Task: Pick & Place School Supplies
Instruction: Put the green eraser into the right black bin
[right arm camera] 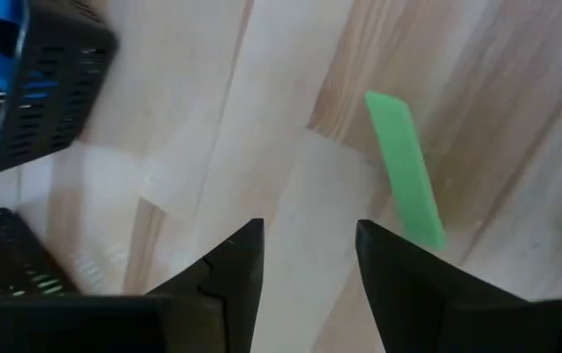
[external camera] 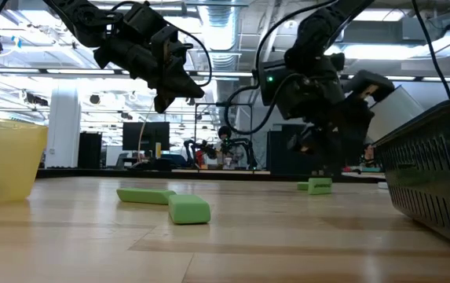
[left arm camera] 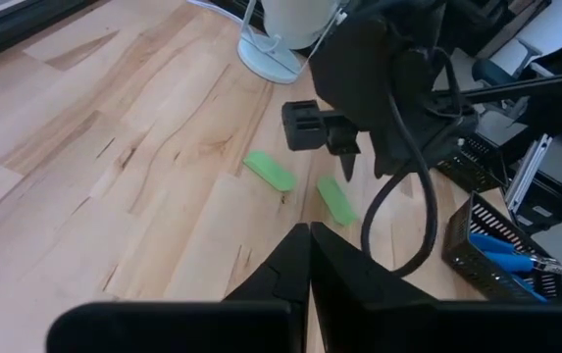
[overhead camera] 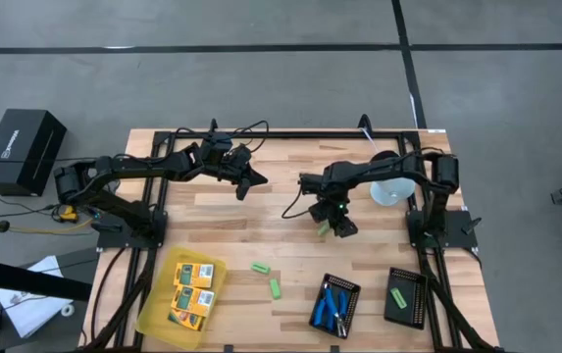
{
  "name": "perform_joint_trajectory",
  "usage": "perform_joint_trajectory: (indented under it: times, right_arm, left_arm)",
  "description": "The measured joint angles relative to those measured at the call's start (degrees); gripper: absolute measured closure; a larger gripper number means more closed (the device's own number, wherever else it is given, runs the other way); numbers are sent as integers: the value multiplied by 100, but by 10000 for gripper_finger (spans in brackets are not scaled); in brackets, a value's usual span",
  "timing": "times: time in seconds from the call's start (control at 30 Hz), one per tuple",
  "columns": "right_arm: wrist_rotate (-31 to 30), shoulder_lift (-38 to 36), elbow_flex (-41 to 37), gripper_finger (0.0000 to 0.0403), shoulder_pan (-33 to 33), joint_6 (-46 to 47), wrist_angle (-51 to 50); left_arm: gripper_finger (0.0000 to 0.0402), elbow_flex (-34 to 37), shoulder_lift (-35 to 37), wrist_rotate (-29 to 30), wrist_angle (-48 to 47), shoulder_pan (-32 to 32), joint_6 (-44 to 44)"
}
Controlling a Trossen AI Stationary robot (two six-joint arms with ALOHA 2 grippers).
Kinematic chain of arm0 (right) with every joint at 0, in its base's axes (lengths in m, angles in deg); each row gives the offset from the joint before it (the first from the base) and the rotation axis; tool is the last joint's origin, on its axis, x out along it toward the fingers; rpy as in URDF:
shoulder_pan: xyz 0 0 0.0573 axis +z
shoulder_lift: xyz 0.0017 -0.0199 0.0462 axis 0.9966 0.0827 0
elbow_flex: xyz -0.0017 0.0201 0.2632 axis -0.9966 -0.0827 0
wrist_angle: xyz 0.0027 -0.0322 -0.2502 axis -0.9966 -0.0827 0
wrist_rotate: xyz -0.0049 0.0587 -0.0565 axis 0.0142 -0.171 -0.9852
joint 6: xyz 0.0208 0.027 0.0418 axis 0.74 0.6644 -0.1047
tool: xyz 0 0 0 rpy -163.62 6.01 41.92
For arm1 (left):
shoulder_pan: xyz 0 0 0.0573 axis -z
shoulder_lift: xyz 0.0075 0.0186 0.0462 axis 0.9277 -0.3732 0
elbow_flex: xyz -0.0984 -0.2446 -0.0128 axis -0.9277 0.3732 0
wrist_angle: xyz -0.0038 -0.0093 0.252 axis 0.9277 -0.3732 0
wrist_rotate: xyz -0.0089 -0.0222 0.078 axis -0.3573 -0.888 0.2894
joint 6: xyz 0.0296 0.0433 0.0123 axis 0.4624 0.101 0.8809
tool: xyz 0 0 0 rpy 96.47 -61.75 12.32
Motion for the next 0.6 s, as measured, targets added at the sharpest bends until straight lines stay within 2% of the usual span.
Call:
perform_joint_trajectory:
  times: [0.23,0.6]
  right_arm:
    - [5,-311,60,247,-15,-3,92]
    - [-13,-367,141,247,-52,2,584]
  left_arm:
    - [399,0,0,20,4,-1,0]
    - [399,0,2,17,99,-1,4]
